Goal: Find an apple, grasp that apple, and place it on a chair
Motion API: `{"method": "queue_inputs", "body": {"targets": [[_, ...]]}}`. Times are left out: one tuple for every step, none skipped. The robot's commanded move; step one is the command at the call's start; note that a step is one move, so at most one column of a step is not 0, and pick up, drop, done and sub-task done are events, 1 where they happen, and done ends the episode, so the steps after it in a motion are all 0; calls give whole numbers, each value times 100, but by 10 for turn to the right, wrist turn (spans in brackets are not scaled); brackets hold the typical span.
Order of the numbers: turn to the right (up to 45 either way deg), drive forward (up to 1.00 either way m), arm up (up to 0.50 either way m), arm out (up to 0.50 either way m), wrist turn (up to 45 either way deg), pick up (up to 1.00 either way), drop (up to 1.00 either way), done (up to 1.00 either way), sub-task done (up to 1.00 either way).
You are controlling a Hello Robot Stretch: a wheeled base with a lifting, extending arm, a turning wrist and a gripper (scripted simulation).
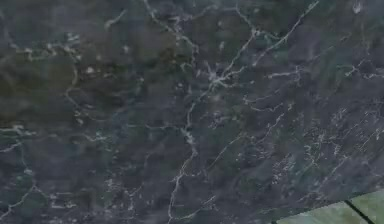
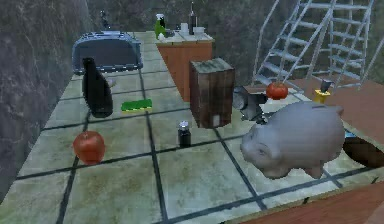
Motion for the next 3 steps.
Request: {"method": "queue_inputs", "body": {"targets": [[210, 0, 0, 0, 0, 0, 0, 0, 0], [30, 0, 0, 0, 0, 0, 0, 0, 0], [0, 5, 0, 0, 0, 0, 0, 0, 0]]}}
